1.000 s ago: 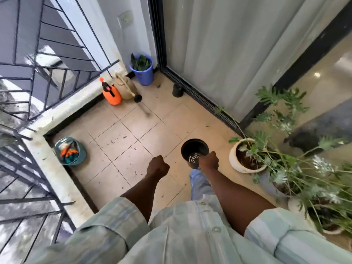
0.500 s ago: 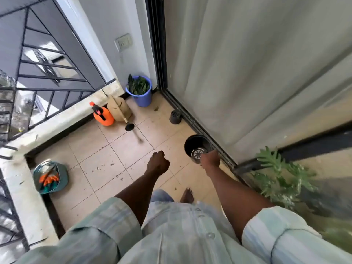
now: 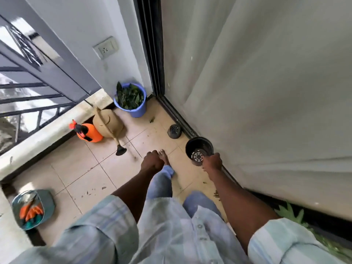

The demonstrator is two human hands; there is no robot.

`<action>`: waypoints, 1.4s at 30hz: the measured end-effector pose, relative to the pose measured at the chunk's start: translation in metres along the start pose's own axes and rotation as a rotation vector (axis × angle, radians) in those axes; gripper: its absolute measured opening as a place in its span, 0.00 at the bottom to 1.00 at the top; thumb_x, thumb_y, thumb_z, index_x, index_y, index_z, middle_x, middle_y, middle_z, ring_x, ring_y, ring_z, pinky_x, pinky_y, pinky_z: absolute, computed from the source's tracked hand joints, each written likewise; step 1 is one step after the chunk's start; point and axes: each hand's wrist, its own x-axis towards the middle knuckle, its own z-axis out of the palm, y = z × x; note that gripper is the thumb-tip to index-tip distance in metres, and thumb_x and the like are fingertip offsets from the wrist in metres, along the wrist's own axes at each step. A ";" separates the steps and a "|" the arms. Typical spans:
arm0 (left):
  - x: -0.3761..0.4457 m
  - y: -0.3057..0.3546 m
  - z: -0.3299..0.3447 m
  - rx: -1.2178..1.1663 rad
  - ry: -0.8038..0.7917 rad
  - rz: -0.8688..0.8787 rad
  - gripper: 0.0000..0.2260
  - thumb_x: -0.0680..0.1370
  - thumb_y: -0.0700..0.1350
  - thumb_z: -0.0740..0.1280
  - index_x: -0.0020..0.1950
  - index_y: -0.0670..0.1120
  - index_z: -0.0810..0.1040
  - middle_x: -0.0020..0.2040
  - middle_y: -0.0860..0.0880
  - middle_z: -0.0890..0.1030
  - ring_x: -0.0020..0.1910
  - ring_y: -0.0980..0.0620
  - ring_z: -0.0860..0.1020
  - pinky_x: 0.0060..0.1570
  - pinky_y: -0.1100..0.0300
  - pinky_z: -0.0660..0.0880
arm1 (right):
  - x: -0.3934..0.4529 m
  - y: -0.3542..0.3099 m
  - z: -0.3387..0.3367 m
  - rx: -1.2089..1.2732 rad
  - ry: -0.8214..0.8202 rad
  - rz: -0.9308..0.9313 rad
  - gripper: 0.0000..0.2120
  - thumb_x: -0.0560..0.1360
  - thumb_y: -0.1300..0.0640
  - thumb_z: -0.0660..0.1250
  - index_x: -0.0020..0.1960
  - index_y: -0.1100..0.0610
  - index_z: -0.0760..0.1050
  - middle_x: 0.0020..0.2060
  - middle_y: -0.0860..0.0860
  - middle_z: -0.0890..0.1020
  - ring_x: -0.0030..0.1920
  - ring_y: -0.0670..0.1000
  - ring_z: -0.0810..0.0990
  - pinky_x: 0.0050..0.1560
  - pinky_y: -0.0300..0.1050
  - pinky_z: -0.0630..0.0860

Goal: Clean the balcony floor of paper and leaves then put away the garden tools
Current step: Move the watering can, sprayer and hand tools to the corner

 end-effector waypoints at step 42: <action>0.388 -0.063 0.137 -1.207 -0.063 -0.509 0.31 0.65 0.47 0.81 0.60 0.45 0.68 0.54 0.46 0.78 0.42 0.52 0.78 0.28 0.63 0.74 | 0.353 -0.022 0.251 -0.267 -0.064 -0.080 0.18 0.60 0.45 0.57 0.47 0.52 0.68 0.47 0.63 0.83 0.38 0.57 0.79 0.42 0.62 0.79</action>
